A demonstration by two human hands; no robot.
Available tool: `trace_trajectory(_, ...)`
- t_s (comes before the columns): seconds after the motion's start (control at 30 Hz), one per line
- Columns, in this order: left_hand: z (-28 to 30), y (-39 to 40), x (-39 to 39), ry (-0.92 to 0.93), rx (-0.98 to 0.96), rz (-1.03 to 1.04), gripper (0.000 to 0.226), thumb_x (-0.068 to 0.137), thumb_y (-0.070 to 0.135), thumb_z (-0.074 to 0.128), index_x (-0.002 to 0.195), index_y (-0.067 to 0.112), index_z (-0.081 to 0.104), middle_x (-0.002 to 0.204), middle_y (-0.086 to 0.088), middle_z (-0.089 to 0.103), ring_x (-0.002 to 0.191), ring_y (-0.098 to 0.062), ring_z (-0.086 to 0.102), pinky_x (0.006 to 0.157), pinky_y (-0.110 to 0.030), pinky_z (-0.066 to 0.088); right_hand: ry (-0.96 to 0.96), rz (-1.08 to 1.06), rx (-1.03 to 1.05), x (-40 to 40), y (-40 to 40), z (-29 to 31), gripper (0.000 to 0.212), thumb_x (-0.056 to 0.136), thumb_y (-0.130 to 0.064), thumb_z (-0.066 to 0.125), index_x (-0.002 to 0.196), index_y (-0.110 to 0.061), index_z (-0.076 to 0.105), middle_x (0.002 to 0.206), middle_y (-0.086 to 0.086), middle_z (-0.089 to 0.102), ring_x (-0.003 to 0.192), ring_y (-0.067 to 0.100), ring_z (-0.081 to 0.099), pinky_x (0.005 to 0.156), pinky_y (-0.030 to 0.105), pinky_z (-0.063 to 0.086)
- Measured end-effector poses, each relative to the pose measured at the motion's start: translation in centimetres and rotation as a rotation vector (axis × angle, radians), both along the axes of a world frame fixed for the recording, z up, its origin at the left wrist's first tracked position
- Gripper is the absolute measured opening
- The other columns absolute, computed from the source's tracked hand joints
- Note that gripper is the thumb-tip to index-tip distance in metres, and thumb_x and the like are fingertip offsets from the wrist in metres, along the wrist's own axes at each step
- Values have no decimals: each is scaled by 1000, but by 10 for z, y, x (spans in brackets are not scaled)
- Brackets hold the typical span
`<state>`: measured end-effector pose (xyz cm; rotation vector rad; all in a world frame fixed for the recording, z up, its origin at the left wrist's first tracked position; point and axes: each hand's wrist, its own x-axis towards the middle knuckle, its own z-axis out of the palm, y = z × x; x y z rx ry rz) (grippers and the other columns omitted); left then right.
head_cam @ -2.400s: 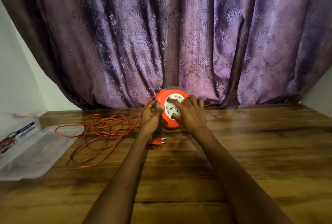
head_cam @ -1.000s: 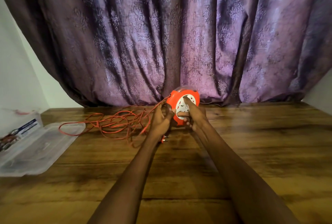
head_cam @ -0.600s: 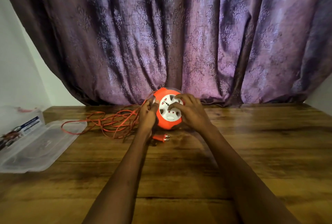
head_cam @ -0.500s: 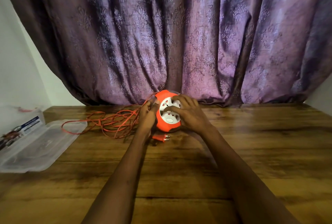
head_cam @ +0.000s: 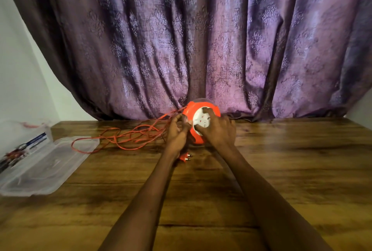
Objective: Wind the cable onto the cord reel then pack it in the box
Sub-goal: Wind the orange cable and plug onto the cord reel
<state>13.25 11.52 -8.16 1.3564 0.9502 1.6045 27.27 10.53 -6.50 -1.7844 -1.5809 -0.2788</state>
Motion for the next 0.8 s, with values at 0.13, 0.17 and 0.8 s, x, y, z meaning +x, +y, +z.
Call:
trace_trajectory(0.13, -7, -5, 14, 69, 39, -21, 37, 95, 15, 65, 129, 19, 52, 102, -1, 68, 85, -14, 64, 79, -41, 57, 1017, 184, -179, -1, -2, 13, 59, 73, -62, 70, 106, -13, 69, 77, 9, 76, 73, 25, 71, 68, 34, 56)
trace_trajectory(0.17, -8, -7, 15, 66, 53, -29, 33, 94, 17, 65, 123, 24, 54, 100, 1, 68, 85, -15, 64, 79, -44, 56, 1237, 248, -178, -1, -2, 12, 54, 77, -55, 73, 98, -6, 71, 63, 11, 73, 52, 20, 66, 50, 26, 51)
trace_trajectory(0.8, 7, -5, -15, -151, -181, -115, 14, 96, 18, 62, 109, 22, 61, 100, 0, 63, 87, -13, 58, 59, -32, 56, 1174, 588, -108, 35, 11, 3, 27, 92, -18, 68, 113, -2, 67, 101, 13, 73, 78, 15, 66, 63, 21, 55)
